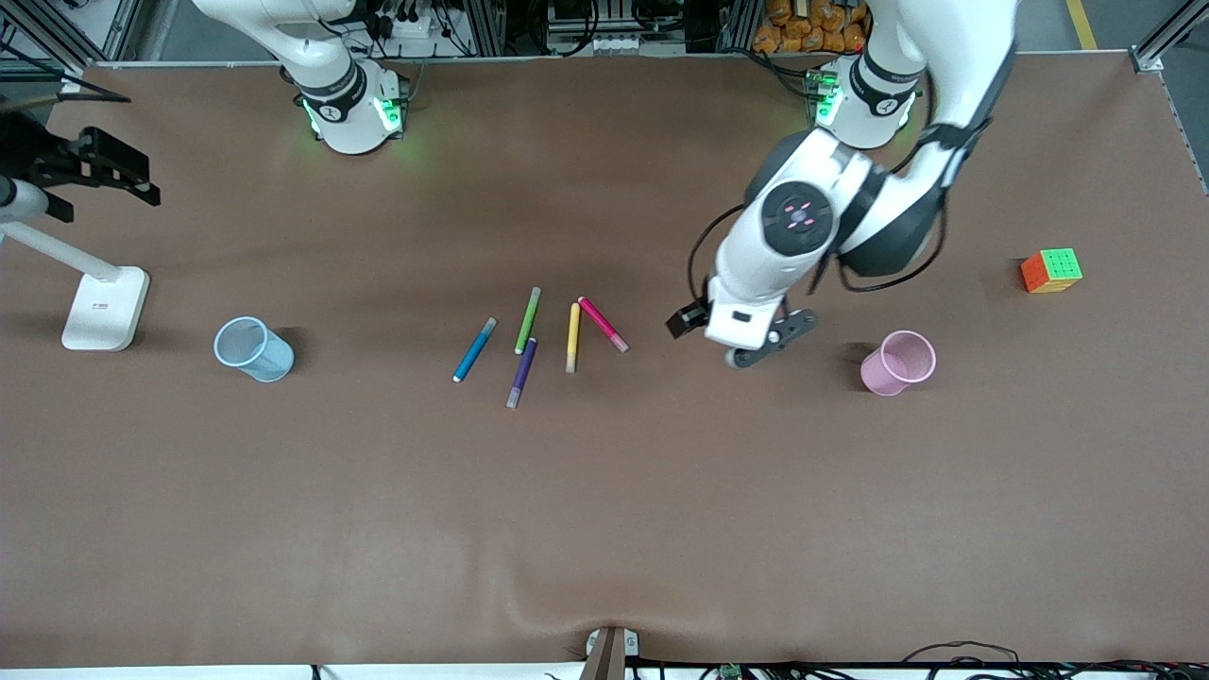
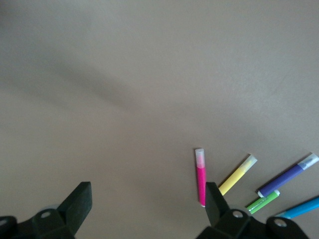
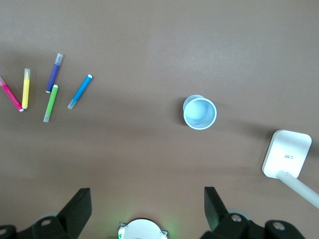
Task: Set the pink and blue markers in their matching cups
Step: 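Lower the left gripper over the pink marker, then grasp the pink marker with the left gripper while the right gripper reaches the blue marker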
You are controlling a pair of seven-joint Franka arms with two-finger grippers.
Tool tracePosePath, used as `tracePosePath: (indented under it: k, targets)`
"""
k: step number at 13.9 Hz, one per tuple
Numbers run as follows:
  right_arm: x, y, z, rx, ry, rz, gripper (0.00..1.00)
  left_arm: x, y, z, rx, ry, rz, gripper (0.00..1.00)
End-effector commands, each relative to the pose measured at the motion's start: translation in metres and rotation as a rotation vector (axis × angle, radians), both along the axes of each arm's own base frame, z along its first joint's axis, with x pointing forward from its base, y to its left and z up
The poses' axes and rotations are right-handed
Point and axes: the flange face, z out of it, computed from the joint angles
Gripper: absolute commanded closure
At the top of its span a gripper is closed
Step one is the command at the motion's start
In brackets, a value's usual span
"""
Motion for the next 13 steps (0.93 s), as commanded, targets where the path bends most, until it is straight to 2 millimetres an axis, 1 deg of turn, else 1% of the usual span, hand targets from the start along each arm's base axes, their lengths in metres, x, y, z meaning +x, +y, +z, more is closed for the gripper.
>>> tracePosePath:
  k: [1, 3, 4, 5, 6, 7, 8, 9, 10, 11, 13]
  targets:
    - [0.018, -0.006, -0.029, -0.017, 0.052, 0.002, 0.00, -0.002, -0.021, -0.028, 0.008, 0.019, 0.041, 0.00]
    - [0.027, -0.029, -0.046, -0.019, 0.082, -0.033, 0.00, -0.011, -0.037, -0.050, 0.008, 0.035, 0.062, 0.00]
    - [0.030, -0.036, -0.052, -0.019, 0.085, -0.033, 0.00, -0.016, -0.046, -0.061, 0.010, 0.042, 0.081, 0.00]
    - [0.033, -0.039, -0.053, -0.017, 0.083, -0.019, 0.00, -0.019, -0.053, -0.070, 0.008, 0.044, 0.095, 0.00]
    - [0.034, -0.038, -0.048, -0.016, 0.071, -0.024, 0.00, -0.020, -0.062, -0.080, 0.005, 0.044, 0.109, 0.00]
    - [0.035, -0.035, -0.048, -0.018, 0.070, -0.021, 0.00, -0.020, -0.071, -0.090, 0.019, 0.041, 0.114, 0.00]
    - [0.037, -0.029, -0.050, -0.018, 0.065, -0.017, 0.00, -0.016, -0.075, -0.101, 0.037, 0.035, 0.132, 0.00]
    - [0.041, -0.025, -0.050, -0.018, 0.042, -0.035, 0.00, -0.019, -0.085, -0.112, 0.054, 0.027, 0.136, 0.00]
    - [0.045, -0.016, -0.053, -0.024, 0.035, -0.070, 0.00, -0.022, -0.093, -0.120, 0.065, 0.022, 0.135, 0.00]
    - [0.049, -0.002, -0.061, -0.032, 0.046, -0.103, 0.00, -0.022, -0.095, -0.127, 0.069, 0.025, 0.135, 0.00]
    - [0.058, 0.021, -0.076, -0.036, 0.052, -0.159, 0.00, -0.024, -0.101, -0.134, 0.056, 0.014, 0.131, 0.00]
